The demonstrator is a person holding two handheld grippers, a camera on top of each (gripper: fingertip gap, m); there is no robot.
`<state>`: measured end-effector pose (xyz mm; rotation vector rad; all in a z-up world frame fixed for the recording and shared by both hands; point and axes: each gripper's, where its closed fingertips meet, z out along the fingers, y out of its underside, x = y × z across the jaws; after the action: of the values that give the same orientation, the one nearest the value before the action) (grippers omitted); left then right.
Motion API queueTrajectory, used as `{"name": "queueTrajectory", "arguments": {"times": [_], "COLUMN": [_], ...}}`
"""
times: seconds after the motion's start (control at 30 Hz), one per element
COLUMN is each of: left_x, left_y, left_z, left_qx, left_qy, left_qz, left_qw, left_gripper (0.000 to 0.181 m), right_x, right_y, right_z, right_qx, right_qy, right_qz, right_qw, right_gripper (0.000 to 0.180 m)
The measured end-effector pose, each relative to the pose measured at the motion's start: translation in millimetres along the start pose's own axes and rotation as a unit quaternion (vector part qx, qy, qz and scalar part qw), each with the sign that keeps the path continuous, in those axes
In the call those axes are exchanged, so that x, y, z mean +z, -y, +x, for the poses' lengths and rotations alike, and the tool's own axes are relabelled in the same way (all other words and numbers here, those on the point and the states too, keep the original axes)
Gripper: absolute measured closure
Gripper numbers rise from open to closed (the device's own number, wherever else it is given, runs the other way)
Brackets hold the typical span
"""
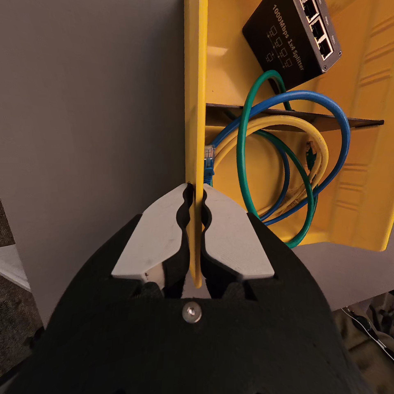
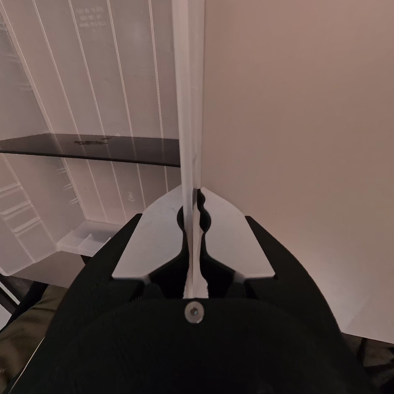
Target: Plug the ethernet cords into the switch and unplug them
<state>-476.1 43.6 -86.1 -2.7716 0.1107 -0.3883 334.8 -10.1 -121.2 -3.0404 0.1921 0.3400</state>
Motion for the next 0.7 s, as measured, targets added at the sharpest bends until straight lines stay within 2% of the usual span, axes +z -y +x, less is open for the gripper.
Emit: {"name": "queueTrajectory", "arguments": {"times": [0.2,0.37,0.57,0.6,0.7], "left_x": [-2,-23,-76,-85,-105], "left_y": [-3,4,29,33,39], "left_z": [1,4,29,39,79], "left_qx": [0.015,0.036,0.053,0.063,0.13], "left_qy": [0.0,-0.007,-0.058,-0.07,-0.088], "left_qz": [0.0,0.039,0.155,0.173,0.207], "left_qw": [1.0,0.999,0.985,0.98,0.966], "left_gripper": [0.175,0.176,0.172,0.172,0.173], "right_x": [0,-13,-57,-67,-106], "right_y": [3,13,28,31,39], "right_z": [0,2,-1,-3,-42], "right_qx": [-0.034,-0.079,-0.122,-0.129,-0.17], "right_qy": [-0.002,-0.019,-0.035,-0.039,0.016], "right_qz": [0.011,0.058,0.143,0.163,0.243], "right_qw": [0.999,0.995,0.982,0.977,0.955], "right_gripper": [0.173,0.174,0.173,0.179,0.179]}}
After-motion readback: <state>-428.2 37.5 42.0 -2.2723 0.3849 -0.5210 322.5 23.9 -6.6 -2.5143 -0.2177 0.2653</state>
